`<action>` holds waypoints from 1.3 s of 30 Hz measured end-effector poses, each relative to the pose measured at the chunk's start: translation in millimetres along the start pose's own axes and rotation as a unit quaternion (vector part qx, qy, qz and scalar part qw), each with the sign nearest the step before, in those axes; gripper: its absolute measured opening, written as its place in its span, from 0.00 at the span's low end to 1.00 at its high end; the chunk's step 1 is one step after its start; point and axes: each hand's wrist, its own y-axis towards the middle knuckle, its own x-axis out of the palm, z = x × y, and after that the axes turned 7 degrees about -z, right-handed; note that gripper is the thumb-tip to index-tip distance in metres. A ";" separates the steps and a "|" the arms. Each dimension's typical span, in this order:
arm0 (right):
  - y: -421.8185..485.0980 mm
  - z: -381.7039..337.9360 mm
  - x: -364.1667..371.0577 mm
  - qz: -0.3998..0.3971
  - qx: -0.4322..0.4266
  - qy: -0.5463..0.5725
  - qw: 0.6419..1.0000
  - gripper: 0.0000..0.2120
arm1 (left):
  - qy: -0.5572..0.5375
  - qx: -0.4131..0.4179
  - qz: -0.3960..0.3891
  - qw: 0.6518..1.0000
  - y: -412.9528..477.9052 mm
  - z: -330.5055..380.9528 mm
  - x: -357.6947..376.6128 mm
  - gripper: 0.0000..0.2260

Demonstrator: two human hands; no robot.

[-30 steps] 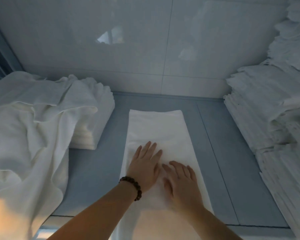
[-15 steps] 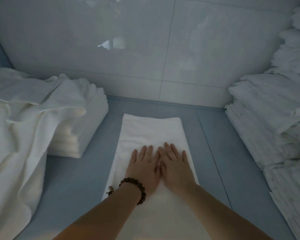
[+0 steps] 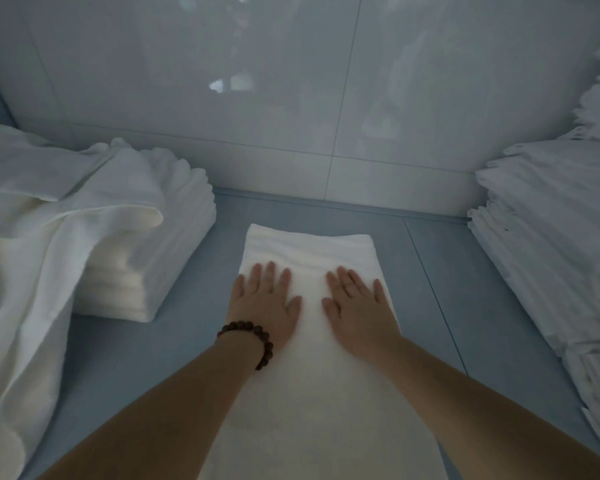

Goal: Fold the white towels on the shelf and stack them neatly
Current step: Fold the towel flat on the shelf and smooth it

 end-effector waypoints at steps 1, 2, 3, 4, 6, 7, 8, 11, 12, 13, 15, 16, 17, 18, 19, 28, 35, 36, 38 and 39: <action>7.2 6.2 -3.6 -0.013 0.038 -0.011 0.999 0.27 | 0.002 -0.055 -0.009 0.998 6.9 -6.0 -3.9 0.28; 14.5 10.2 -7.2 -0.021 0.063 -0.019 0.998 0.27 | 0.010 -0.093 -0.014 0.996 13.0 -8.4 -7.1 0.28; 21.6 11.1 -9.4 -0.020 0.064 -0.021 0.998 0.28 | 0.018 -0.102 -0.010 0.995 18.3 -6.4 -8.4 0.29; 28.1 8.6 -10.5 -0.012 0.033 -0.015 0.999 0.28 | 0.020 -0.075 0.002 0.997 23.3 -1.3 -8.4 0.29; 39.0 -0.4 -8.7 0.006 -0.070 0.000 0.998 0.26 | 0.020 0.036 0.008 0.999 32.5 9.3 -5.6 0.26; 44.7 -2.6 -7.5 0.012 -0.101 0.003 0.995 0.25 | 0.022 0.072 0.006 0.997 39.5 9.4 -5.0 0.26; 50.8 -1.3 -6.6 0.017 -0.104 0.006 0.994 0.24 | 0.024 0.079 0.004 0.997 48.6 5.7 -5.6 0.25; 68.5 14.2 -5.8 0.013 -0.026 0.007 1.000 0.27 | 0.015 0.026 -0.008 1.000 68.8 -14.4 -7.6 0.28; 72.3 19.9 -6.2 0.006 0.001 0.007 1.000 0.29 | 0.003 0.018 -0.013 1.000 72.6 -19.7 -7.9 0.28; 75.0 24.1 -6.6 0.001 0.023 0.007 1.000 0.30 | -0.008 0.017 -0.018 1.000 74.9 -23.4 -8.3 0.28; 77.4 27.2 -7.8 -0.001 0.055 0.002 0.998 0.32 | -0.006 0.018 -0.018 1.000 76.3 -25.1 -10.9 0.27; 77.3 25.5 -8.4 -0.001 0.065 -0.003 0.998 0.33 | 0.008 0.013 -0.015 1.000 74.9 -23.3 -12.6 0.26; 76.2 21.5 -8.6 0.002 0.071 -0.009 0.997 0.32 | 0.024 0.006 -0.009 1.000 71.3 -20.0 -13.7 0.26; 73.5 15.7 -8.0 0.009 0.070 -0.015 0.997 0.32 | 0.036 0.004 -0.001 0.999 66.2 -14.6 -14.1 0.25; 68.5 8.8 -5.9 0.017 0.062 -0.016 0.998 0.30 | 0.039 0.014 0.006 0.999 58.7 -7.0 -12.5 0.25; -2.1 -19.0 9.5 0.029 0.004 0.016 0.999 0.27 | 0.009 0.073 -0.009 0.997 -18.3 9.7 8.1 0.26; -79.2 11.4 10.4 -0.017 0.033 -0.018 0.999 0.30 | 0.042 0.017 -0.008 0.999 -77.5 -30.7 -5.4 0.25; -90.2 11.9 8.0 -0.026 0.044 -0.021 0.998 0.30 | 0.052 0.003 -0.008 0.999 -85.3 -28.8 -9.0 0.25; -112.8 2.2 8.9 -0.034 0.052 -0.016 0.998 0.30 | 0.040 -0.003 -0.023 0.999 -105.4 -13.9 -9.5 0.25; -125.6 -7.5 11.6 -0.010 0.043 -0.016 0.999 0.29 | 0.014 0.008 -0.033 0.999 -117.0 -2.7 -6.9 0.26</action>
